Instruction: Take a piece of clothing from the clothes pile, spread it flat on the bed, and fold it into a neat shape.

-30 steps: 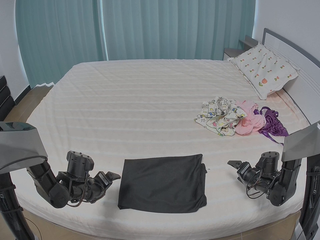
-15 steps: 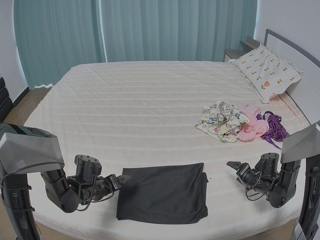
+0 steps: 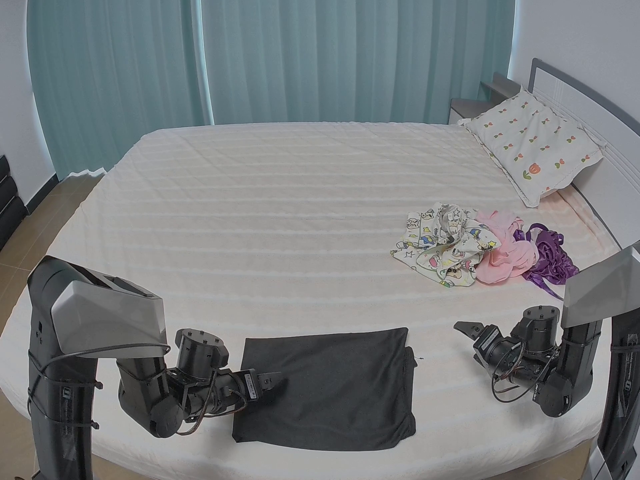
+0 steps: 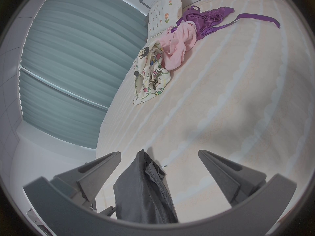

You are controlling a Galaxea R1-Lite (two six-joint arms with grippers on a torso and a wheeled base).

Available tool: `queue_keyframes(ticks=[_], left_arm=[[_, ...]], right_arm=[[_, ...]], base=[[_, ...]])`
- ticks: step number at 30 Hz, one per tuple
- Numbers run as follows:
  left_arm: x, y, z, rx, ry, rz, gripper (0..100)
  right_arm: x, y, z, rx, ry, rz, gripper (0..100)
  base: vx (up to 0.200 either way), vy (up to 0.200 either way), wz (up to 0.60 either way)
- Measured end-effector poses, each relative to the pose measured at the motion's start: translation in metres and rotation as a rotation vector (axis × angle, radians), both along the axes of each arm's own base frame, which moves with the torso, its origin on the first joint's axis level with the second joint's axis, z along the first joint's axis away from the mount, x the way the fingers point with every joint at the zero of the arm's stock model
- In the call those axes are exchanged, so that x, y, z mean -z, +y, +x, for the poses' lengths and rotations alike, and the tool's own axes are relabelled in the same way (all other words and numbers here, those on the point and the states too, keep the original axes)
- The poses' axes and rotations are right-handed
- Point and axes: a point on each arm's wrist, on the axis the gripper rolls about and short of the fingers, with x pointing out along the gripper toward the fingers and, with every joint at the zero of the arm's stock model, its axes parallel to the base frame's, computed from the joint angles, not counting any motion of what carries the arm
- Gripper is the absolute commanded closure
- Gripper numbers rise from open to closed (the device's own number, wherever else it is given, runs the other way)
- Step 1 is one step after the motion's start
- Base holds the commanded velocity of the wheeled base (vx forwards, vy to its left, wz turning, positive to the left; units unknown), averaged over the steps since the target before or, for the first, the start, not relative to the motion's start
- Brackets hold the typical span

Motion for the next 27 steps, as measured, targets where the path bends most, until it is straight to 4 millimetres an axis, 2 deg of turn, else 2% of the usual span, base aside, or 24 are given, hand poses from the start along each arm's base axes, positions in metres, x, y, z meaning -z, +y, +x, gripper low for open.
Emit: queue_keyframes(ticks=[12, 13, 27], left_arm=[[0.012, -0.010, 0.008, 0.045, -0.030, 0.066, 0], [0.012, -0.010, 0.008, 0.045, -0.029, 0.066, 100], [0.008, -0.007, 0.000, 0.000, 0.006, 0.023, 100]], right_arm=[[0.000, -0.001, -0.001, 0.004, 0.002, -0.002, 0], [0.000, 0.000, -0.001, 0.003, 0.002, -0.002, 0], [0.001, -0.001, -0.001, 0.003, 0.004, -0.003, 0]], base=[[0.000, 0.000, 0.00], [0.000, 0.000, 0.00], [0.000, 0.000, 0.00]])
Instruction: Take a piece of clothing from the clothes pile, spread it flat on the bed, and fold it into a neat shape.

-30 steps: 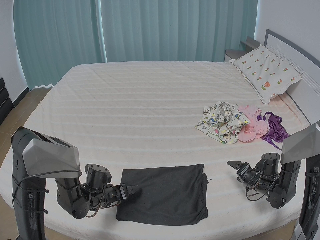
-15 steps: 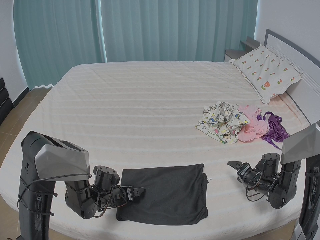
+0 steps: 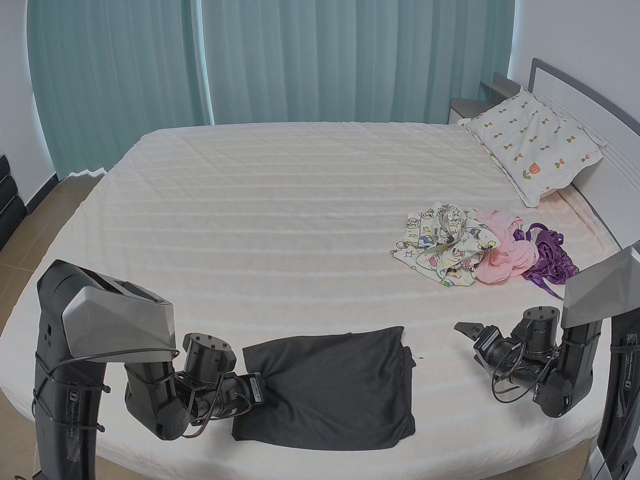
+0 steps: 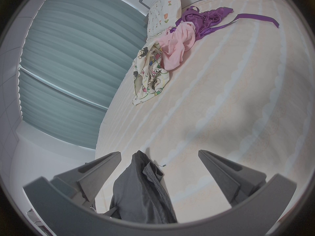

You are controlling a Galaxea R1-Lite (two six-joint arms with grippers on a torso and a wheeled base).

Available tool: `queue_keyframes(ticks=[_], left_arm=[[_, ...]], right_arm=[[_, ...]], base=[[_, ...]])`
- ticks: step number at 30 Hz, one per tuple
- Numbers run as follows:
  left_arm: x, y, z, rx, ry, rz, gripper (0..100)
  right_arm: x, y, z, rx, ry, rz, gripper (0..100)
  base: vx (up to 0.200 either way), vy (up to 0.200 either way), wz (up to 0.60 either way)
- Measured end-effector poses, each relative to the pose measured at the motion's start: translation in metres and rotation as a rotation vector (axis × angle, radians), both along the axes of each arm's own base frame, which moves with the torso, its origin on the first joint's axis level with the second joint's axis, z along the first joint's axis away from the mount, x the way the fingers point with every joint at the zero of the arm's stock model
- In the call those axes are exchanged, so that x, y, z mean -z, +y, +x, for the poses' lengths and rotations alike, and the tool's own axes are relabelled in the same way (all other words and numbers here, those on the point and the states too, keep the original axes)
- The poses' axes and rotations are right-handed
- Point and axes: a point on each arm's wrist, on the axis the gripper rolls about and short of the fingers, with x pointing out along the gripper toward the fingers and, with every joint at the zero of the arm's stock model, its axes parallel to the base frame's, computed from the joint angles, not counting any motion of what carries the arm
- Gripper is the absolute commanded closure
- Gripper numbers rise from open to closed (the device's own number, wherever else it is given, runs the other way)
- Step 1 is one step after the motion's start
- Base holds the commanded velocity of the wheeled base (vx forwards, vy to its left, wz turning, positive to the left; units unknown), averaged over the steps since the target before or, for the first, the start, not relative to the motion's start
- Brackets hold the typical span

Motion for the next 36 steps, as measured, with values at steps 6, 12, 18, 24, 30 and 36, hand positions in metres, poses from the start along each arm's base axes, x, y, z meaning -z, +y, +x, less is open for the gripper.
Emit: queue_keyframes(ticks=[6, 12, 18, 24, 30, 36], left_arm=[[-0.008, 0.004, -0.008, -0.037, 0.017, -0.020, 100], [-0.012, 0.006, -0.010, -0.044, 0.012, -0.026, 100], [-0.012, 0.012, -0.012, -0.060, 0.026, -0.022, 100], [-0.013, 0.020, -0.011, -0.087, 0.029, -0.023, 100], [-0.014, 0.027, -0.008, -0.114, 0.027, -0.024, 100], [-0.015, 0.031, -0.006, -0.128, 0.023, -0.026, 100]], right_arm=[[0.003, 0.000, 0.000, -0.002, 0.009, -0.002, 0], [0.006, 0.000, 0.000, -0.004, 0.019, -0.001, 0], [0.008, 0.001, 0.000, -0.005, 0.028, 0.002, 0], [0.013, 0.001, 0.000, -0.004, 0.041, -0.001, 0], [0.015, 0.001, 0.000, -0.004, 0.049, -0.003, 0], [0.016, 0.001, -0.001, -0.002, 0.053, -0.005, 0]], base=[[0.000, 0.000, 0.00], [0.000, 0.033, 0.00], [0.000, 0.200, 0.00], [0.000, 0.200, 0.00], [0.000, 0.200, 0.00], [0.000, 0.200, 0.00]])
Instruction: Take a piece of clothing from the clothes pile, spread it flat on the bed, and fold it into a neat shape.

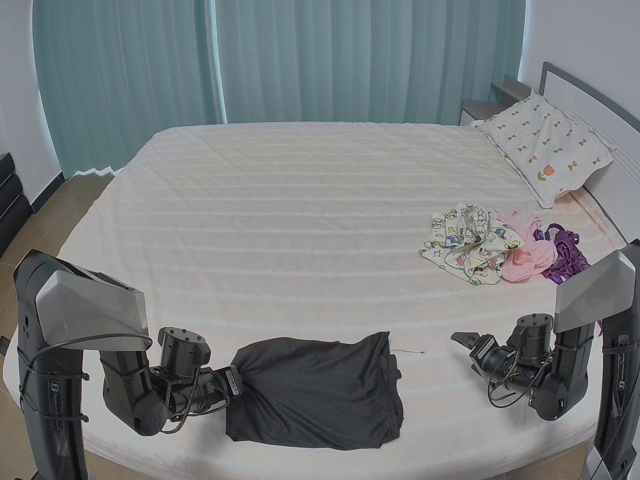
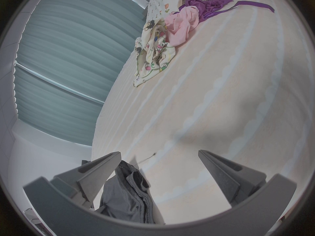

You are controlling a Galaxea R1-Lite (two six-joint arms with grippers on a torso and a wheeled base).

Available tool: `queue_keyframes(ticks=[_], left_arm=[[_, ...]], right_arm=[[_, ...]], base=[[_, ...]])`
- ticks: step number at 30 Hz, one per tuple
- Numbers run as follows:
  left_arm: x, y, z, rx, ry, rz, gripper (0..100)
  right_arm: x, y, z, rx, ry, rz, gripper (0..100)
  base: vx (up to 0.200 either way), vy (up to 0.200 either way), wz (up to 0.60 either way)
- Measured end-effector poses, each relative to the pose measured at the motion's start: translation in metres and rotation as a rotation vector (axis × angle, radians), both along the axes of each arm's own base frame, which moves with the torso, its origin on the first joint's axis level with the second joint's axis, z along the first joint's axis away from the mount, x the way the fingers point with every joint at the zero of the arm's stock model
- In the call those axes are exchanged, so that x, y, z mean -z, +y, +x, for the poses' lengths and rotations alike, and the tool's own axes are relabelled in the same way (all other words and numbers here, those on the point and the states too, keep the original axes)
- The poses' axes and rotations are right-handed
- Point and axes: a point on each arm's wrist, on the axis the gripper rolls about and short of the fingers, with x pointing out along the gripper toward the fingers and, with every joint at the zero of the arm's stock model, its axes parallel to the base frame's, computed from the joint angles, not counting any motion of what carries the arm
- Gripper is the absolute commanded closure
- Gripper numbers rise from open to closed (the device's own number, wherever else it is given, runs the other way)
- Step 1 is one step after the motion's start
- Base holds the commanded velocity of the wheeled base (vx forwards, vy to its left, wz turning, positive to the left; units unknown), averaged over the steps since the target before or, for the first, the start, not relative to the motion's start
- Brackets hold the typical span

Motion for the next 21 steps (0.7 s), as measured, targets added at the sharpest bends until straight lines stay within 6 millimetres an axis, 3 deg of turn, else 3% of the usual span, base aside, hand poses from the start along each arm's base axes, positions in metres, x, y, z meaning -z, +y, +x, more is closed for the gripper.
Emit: queue_keyframes(ticks=[21], left_arm=[[-0.002, 0.012, 0.005, -0.043, -0.008, -0.002, 100]], right_arm=[[0.001, 0.000, 0.000, 0.002, 0.003, -0.004, 0]], base=[[0.000, 0.200, 0.00]])
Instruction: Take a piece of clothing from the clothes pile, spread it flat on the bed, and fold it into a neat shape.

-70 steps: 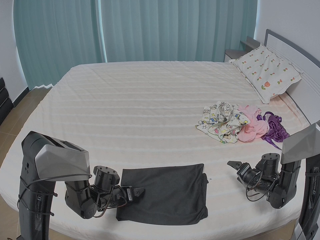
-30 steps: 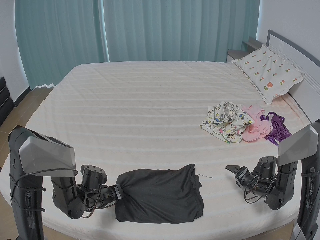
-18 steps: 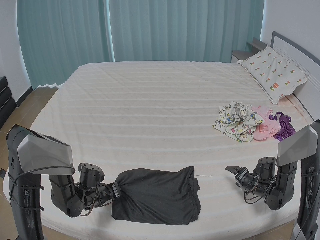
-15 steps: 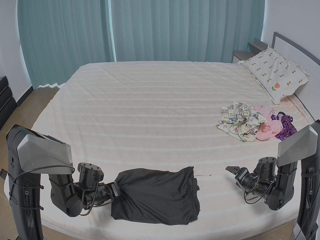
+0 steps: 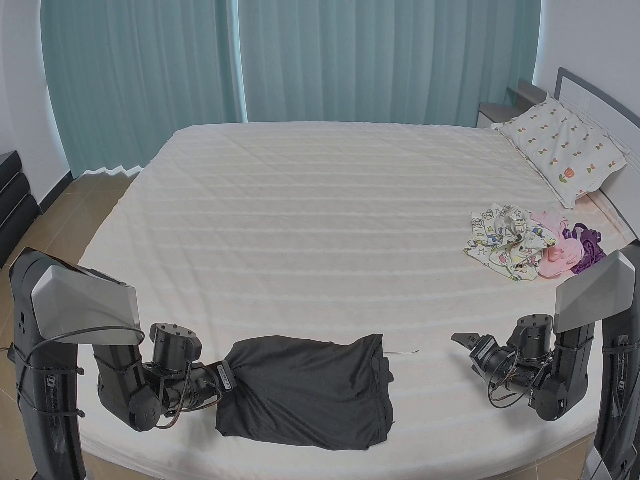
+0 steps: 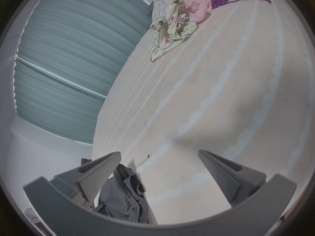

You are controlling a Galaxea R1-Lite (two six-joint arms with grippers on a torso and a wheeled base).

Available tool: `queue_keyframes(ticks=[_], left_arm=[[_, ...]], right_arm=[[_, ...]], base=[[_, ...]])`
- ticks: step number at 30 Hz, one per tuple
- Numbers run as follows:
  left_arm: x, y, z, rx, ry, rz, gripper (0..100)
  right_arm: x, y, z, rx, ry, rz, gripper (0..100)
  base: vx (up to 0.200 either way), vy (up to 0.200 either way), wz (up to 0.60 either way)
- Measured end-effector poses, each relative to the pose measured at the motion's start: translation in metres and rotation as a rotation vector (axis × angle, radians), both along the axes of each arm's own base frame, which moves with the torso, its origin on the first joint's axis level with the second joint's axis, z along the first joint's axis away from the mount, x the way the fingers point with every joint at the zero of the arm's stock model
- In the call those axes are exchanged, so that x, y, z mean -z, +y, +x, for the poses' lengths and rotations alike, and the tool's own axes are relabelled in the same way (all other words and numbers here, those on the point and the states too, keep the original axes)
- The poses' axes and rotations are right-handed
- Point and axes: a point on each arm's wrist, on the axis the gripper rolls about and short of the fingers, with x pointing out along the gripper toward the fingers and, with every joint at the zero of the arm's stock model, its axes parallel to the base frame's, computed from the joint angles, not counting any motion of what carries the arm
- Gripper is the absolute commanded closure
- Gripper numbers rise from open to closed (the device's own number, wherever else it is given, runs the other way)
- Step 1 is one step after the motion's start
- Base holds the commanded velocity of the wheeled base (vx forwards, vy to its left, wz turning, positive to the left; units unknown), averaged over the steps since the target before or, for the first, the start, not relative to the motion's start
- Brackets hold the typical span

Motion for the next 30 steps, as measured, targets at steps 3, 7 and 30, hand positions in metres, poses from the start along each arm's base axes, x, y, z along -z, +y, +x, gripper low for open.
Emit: queue_keyframes(ticks=[3, 7, 30], left_arm=[[-0.0002, 0.0012, 0.0006, -0.004, -0.001, -0.001, 100], [-0.0005, 0.0020, 0.0017, -0.007, -0.004, -0.002, 100], [-0.0004, 0.0019, -0.0008, -0.002, 0.005, -0.008, 0]], right_arm=[[0.0001, 0.0000, 0.0000, 0.000, 0.000, 0.000, 0], [0.0001, 0.0000, 0.0000, 0.000, 0.000, 0.000, 0], [-0.0006, 0.0048, -0.0013, -0.019, -0.003, -0.005, 0]], base=[[0.000, 0.200, 0.00], [0.000, 0.200, 0.00], [0.000, 0.043, 0.00]])
